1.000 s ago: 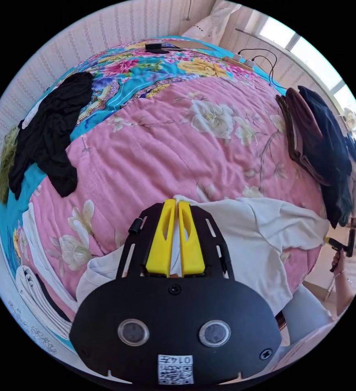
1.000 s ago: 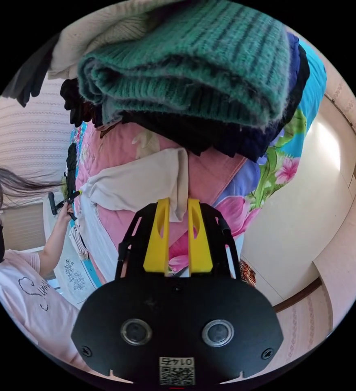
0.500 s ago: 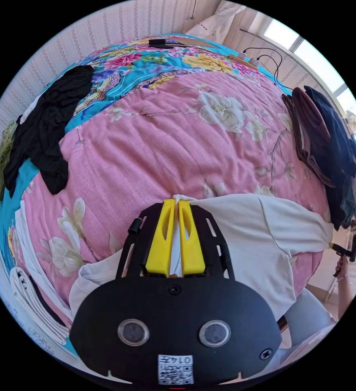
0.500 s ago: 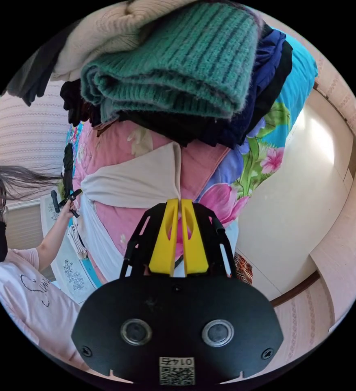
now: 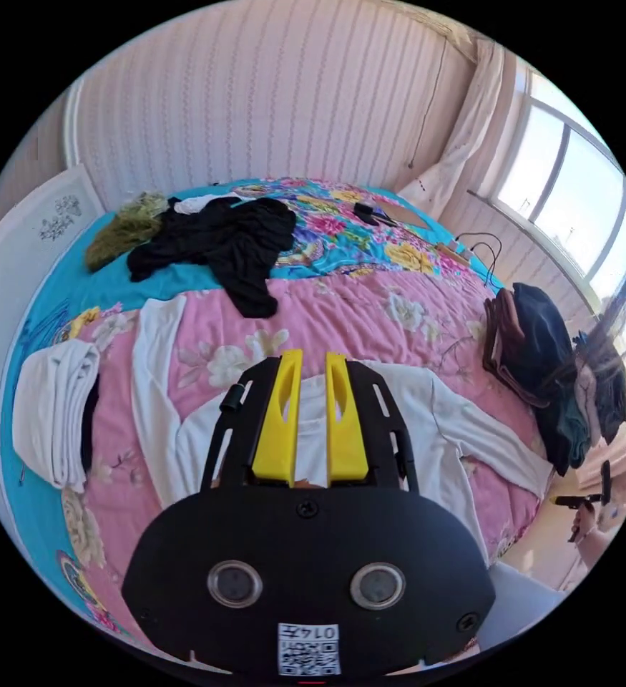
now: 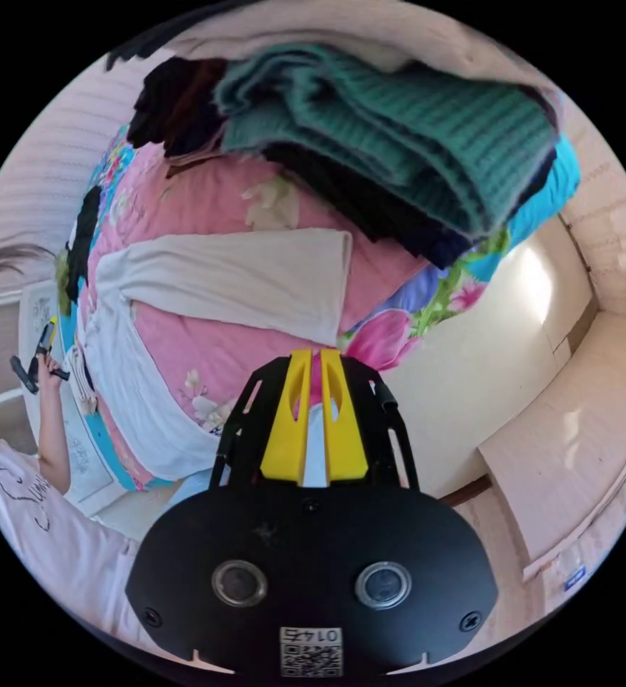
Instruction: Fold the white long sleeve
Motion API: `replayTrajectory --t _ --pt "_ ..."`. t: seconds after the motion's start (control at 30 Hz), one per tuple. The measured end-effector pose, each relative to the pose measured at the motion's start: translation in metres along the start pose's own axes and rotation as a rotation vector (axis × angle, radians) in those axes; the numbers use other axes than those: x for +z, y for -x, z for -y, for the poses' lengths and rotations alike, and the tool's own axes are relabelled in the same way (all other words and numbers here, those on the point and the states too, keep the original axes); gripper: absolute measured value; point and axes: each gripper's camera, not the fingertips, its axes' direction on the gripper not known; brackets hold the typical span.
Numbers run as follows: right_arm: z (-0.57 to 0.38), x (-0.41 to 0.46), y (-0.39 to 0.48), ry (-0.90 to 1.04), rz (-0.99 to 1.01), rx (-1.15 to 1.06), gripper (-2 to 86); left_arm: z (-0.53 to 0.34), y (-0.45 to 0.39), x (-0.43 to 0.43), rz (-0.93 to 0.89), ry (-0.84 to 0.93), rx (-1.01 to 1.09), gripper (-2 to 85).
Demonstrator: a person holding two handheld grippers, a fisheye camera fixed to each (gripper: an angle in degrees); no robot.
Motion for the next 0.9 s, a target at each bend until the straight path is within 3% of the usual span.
replayTrajectory --t 0.17,0.4,0.57,0.67,0.77,0.9 --pt "0.035 0.018 0.159 -0.052 -0.032 -0.458 1.2 -0.079 0.098 -0.081 0.151 0.043 -0.182 4.1" --pt "0.087 0.095 0.482 0.062 0.384 -1.090 3.3 -0.154 0.178 -0.133 0.174 0.065 -0.261 4.1" --pt "0.076 0.154 0.682 0.134 0.441 -1.191 8.9 -0.188 0.221 -0.134 0.004 0.099 -0.436 5.3" --pt "0.053 0.194 0.779 0.128 0.311 -1.221 8.8 -0.212 0.226 -0.127 -0.038 0.164 -0.467 5.3" --pt "0.036 0.225 0.855 0.071 0.199 -1.229 8.7 -0.228 0.228 -0.149 -0.001 0.093 -0.427 5.1" --pt "0.041 0.280 0.922 0.129 -0.024 -1.093 7.0 -0.243 0.253 -0.178 -0.088 0.077 -0.471 3.9"
